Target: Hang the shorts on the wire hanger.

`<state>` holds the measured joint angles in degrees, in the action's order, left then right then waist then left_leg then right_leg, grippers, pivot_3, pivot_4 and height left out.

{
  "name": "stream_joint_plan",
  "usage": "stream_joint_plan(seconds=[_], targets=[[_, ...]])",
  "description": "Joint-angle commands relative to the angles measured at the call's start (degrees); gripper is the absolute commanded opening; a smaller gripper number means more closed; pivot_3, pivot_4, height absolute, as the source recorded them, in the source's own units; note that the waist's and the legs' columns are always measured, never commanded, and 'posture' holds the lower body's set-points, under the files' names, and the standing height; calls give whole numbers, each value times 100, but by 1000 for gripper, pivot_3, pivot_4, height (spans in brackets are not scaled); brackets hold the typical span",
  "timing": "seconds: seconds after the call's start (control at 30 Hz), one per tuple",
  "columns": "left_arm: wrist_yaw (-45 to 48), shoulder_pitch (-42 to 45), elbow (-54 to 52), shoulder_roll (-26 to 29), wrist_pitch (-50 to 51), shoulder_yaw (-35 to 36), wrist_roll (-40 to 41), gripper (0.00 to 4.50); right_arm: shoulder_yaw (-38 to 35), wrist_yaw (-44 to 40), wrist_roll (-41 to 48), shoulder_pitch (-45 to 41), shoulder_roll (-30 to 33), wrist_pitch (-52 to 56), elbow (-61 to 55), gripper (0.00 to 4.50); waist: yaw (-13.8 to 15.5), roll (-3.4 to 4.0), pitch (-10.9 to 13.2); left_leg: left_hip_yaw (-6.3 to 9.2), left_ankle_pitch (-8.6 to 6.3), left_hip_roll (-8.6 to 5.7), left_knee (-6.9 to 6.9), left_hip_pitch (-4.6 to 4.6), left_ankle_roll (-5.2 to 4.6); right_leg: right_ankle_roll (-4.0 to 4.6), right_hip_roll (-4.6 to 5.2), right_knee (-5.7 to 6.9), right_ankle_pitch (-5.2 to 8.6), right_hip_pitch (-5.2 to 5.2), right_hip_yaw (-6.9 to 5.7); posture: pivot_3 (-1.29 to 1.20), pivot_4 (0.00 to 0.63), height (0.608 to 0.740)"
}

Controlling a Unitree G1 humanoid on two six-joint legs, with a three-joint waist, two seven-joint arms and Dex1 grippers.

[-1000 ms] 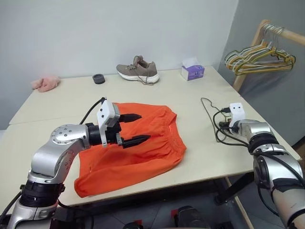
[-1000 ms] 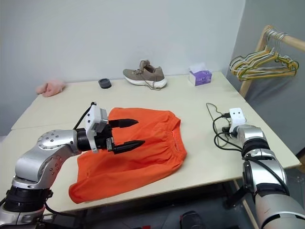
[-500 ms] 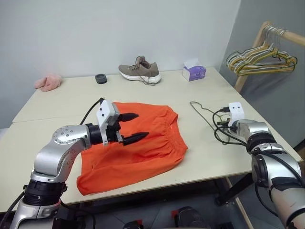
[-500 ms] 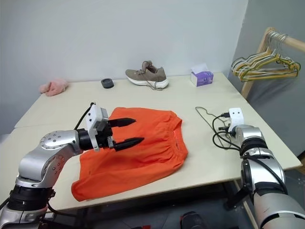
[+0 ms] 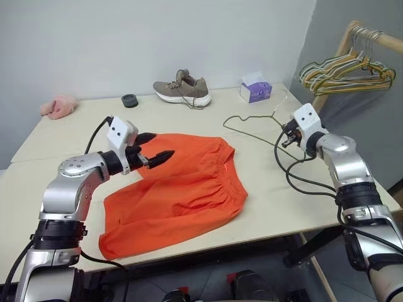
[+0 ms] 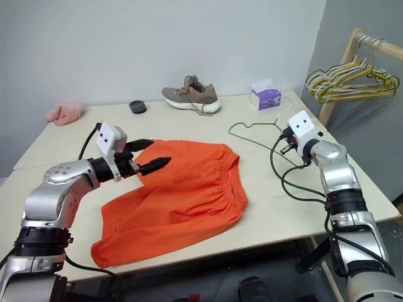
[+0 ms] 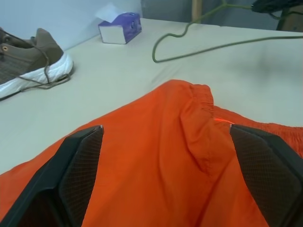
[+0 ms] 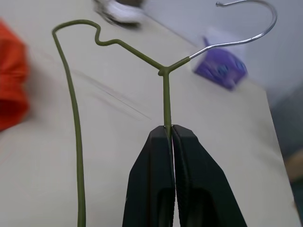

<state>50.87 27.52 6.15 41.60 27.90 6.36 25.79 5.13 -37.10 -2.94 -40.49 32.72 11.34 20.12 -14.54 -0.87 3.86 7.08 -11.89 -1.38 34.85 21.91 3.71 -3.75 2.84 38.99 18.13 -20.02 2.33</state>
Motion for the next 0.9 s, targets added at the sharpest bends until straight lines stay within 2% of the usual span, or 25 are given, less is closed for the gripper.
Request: stream_joint_plan(seconds=[0.03,0.2,0.43,0.83,0.9], targets=[[488,317,183,282,283,118,197,4500,232,-523,72,156,105,-676,-1047,54,-29,0,0,0,0,1,-1,-1,0,0,-1,0,0,0,0,-246,0,740],[948,562,669,435,473,-79,73,4500,442,-956,126,295,97,-1205,-1639,54,-117,0,0,5,0,1,0,-4,0,-4,-2,1,-2,3,-2,-250,0,740],[2030,522,647,633,659,-647,23,4500,639,-1296,137,182,-19,-1456,-2078,54,-136,0,0,28,1,3,0,-4,0,-6,-3,2,-3,2,-4,-255,0,740],[2637,517,1039,563,-288,-1407,-839,4500,697,-1542,305,23,-213,-1366,-2454,54,-130,0,0,35,1,4,0,-4,0,-5,-3,4,-4,1,-4,-260,0,740],[2709,481,1052,537,-372,-1462,-903,4105,702,-1555,320,28,-229,-1339,-2501,0,-129,0,0,36,1,5,1,-4,0,-5,-1,4,-4,1,-3,-263,0,740]])
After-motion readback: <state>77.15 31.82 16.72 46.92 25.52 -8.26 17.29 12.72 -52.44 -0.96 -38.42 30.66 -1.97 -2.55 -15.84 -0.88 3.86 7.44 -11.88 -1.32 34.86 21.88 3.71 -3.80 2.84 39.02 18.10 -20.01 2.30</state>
